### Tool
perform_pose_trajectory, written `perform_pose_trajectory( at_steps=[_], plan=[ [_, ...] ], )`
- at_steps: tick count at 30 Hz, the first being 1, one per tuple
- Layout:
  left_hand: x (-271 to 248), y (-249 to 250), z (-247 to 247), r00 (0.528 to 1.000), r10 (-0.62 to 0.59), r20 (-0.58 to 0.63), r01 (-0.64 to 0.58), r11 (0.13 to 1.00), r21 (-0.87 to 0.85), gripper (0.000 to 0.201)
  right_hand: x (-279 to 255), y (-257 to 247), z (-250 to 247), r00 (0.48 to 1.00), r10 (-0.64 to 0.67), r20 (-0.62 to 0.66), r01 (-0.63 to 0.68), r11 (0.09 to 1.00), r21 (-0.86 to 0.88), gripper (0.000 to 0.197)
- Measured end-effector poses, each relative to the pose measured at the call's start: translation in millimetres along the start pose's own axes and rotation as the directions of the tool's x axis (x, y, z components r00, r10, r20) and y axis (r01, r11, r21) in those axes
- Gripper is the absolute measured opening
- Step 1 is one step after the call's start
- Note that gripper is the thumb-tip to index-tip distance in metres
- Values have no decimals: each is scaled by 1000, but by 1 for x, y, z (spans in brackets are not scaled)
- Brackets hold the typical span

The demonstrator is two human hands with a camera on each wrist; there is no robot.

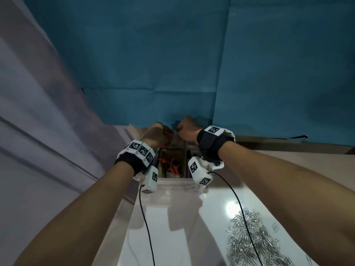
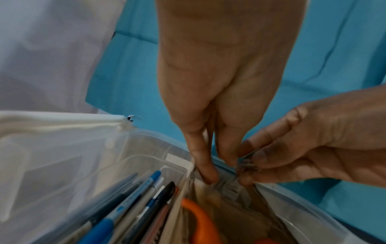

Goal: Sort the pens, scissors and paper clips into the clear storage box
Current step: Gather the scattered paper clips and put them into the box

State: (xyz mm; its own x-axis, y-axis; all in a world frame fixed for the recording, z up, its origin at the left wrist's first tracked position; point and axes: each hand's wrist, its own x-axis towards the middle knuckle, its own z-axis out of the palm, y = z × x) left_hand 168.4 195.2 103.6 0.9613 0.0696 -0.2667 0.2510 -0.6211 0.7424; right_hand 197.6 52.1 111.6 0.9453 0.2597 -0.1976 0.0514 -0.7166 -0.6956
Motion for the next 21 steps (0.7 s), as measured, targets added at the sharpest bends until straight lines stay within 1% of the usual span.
perform_pose_trajectory(
  at_steps=[4,6,8,10,12,13,15,17,20,21],
  plan=[
    [3,6,4,1000,20,13,-22,992,124,31,-6,11,-6,999,-23,-26,24,1000,5,23],
    [0,11,8,998,58,-15,-54,978,199,30,-12,16,-14,998,-54,-45,55,998,13,23],
    [-4,21,15,992,112,-51,-92,954,285,25,-22,23,-27,995,-88,-46,89,996,31,22],
    [-6,32,22,984,154,-90,-108,915,389,23,-37,34,-44,995,-103,1,103,990,99,18],
    [-4,38,31,977,188,-103,-118,871,477,18,-55,53,-65,994,-91,55,78,975,207,12],
    [-4,38,34,976,190,-109,-110,856,504,15,-64,64,-76,995,-80,58,64,968,242,10],
    [-4,33,40,978,154,-138,-49,822,568,13,-84,87,-97,999,-37,39,24,958,285,10],
    [-3,30,41,979,117,-165,7,796,605,21,-102,112,-114,1000,22,18,-27,953,302,12],
    [-9,44,42,982,19,-185,97,798,595,29,-125,158,-119,995,97,29,-101,956,277,13],
    [-16,52,46,982,26,-186,91,800,593,30,-131,175,-116,992,117,52,-126,963,239,13]
  ],
)
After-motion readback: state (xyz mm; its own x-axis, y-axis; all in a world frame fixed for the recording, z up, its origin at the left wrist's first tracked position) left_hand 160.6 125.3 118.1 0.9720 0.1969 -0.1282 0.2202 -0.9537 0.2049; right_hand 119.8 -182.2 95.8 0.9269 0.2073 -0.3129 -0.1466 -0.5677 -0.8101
